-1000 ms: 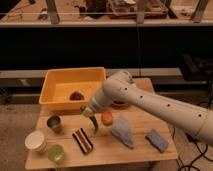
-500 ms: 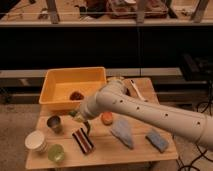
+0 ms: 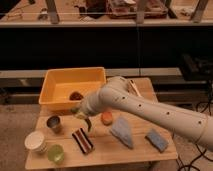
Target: Place pepper in metal cup
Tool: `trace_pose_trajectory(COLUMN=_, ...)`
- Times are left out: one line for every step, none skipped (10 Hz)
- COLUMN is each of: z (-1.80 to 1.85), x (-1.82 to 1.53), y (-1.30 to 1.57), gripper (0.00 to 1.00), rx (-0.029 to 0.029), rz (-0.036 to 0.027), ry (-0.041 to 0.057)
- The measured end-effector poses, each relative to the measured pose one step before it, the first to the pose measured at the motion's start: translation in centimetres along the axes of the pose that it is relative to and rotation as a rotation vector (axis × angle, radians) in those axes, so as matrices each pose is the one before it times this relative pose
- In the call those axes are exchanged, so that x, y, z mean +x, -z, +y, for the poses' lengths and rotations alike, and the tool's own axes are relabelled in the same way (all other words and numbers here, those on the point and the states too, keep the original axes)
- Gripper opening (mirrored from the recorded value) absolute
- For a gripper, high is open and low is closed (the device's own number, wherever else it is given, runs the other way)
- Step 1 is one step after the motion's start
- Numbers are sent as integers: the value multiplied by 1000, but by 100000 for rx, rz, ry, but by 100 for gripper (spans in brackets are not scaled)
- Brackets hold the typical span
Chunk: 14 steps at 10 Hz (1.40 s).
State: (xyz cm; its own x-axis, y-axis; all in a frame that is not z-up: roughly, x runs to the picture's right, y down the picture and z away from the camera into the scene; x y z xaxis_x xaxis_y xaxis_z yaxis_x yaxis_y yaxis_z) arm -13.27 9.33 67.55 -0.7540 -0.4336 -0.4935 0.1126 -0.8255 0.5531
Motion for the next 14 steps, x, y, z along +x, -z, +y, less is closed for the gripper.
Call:
trace_pose_trajectory(z=517, x=831, y=-471, gripper=0, rx=-144, rz=1390, ry=1062)
trace_pose_trajectory(z=781, x=1582, y=-985, gripper=0, rx=-136, rz=4070, ry=1197)
trace_pose_trajectory(z=510, x=1456, y=-898, gripper=0, rx=-191, rz=4878, ry=1085)
trace_pose_trajectory(z=436, x=607, y=-532, gripper=0, rx=-707, rz=5006, ry=345)
trace_pose_trajectory(z=329, x=560, y=-405, gripper=0, rx=-2614, rz=8280, ry=525)
trace_pose_trajectory(z=138, x=143, y=-154, gripper=0, rx=-3156, rz=7008, ry=91)
trace_pose_trajectory(z=176, x=37, y=16, gripper=0, rx=-1857, rz=3697, ry=-50)
trace_pose_trajectory(z=52, x=199, y=-268, gripper=0, rx=-845, rz=2067, ry=346)
trace_pose_trajectory(z=-73, x=369, y=-513, gripper=0, rx=979, rz=-2051, ry=2655)
trace_pose_trajectory(z=5, x=444, y=-476, gripper=0, rx=1678, rz=-5447, ry=1748)
trace_pose_trajectory(z=-17, x=426, y=-421, gripper=0, rx=1530, rz=-4086, ry=1078)
trace_pose_trajectory(z=170, x=132, y=-277, gripper=0, rx=1447, rz=-1374, ry=-596)
trace_pose_trajectory(z=117, x=53, y=-152, gripper=0, rx=756, rz=1135, ry=-311)
trace_pose_trajectory(z=135, x=19, y=-60, gripper=0, rx=392, rz=1424, ry=-511)
